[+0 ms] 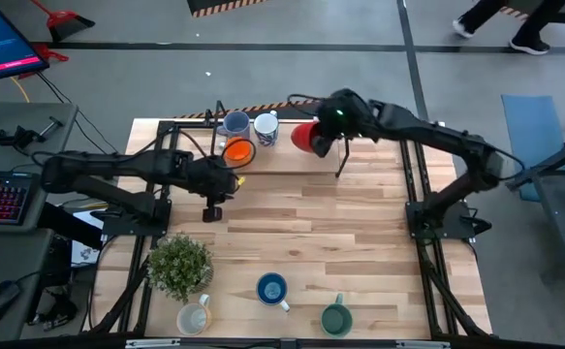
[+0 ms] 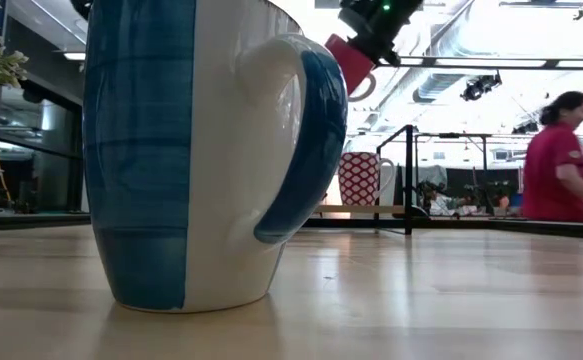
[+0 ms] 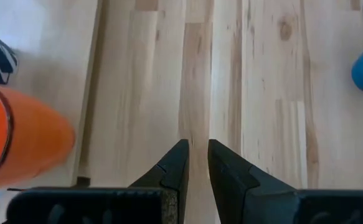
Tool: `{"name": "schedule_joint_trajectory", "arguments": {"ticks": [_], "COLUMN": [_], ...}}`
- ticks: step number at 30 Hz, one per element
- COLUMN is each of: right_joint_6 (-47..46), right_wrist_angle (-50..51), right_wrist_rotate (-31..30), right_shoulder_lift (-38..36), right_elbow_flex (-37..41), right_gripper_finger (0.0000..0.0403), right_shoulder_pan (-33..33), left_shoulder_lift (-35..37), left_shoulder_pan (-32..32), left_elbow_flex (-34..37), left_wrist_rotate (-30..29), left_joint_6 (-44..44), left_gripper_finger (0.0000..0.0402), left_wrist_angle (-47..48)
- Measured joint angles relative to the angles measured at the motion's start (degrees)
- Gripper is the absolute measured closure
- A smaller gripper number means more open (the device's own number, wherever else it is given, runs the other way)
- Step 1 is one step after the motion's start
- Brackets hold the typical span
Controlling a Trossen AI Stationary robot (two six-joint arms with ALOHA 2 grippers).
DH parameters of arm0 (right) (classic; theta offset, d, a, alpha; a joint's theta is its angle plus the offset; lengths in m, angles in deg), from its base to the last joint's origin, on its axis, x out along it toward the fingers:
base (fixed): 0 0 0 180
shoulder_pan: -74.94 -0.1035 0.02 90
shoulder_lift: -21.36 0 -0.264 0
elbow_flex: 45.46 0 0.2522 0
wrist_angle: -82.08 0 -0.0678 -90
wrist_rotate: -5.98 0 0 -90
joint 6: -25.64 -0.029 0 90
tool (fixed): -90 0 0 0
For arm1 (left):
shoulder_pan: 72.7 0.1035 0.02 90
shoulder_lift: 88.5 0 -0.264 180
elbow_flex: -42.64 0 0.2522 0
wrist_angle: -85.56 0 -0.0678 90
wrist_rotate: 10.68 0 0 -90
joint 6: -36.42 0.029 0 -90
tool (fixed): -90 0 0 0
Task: Place coffee mugs
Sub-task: Put the red mug on the shelf
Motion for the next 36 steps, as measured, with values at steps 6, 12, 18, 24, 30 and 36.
{"name": "schedule_joint_trajectory", "arguments": {"ticks": [6,12,18,24,30,36], "right_joint_6": [1.14,4.42,5.19,6.18,6.64,7.33], "right_wrist_angle": [16.85,27.45,31.38,31.63,27.53,24.8], "right_wrist_rotate": [2.89,4.11,4.47,4.1,5.57,6.6], "right_shoulder_lift": [11.39,20.63,24.19,23.96,23.84,23.84], "right_elbow_flex": [-16.26,-26.96,-27.42,-21.9,-15.74,-12.11], "right_gripper_finger": [0.0403,0.0403,0.0403,0.0403,0.0403,0.0403], "right_shoulder_pan": [1.78,2.07,2.07,2.34,3.18,4.68], "left_shoulder_lift": [2.33,2.54,2.45,2.43,2.43,2.43], "left_shoulder_pan": [0.0,0.0,0.0,-0.02,-0.02,-0.02], "left_elbow_flex": [1.09,1.14,1.14,1.14,1.13,1.11], "left_wrist_rotate": [-0.01,-0.03,-0.09,-0.09,-0.11,-0.1], "left_joint_6": [0.03,0.0,-0.95,-0.96,-0.96,-1.35], "left_gripper_finger": [0.0351,0.0351,0.0351,0.0351,0.0351,0.0351], "left_wrist_angle": [-0.26,-0.48,-2.91,-4.73,-5.09,-5.09]}}
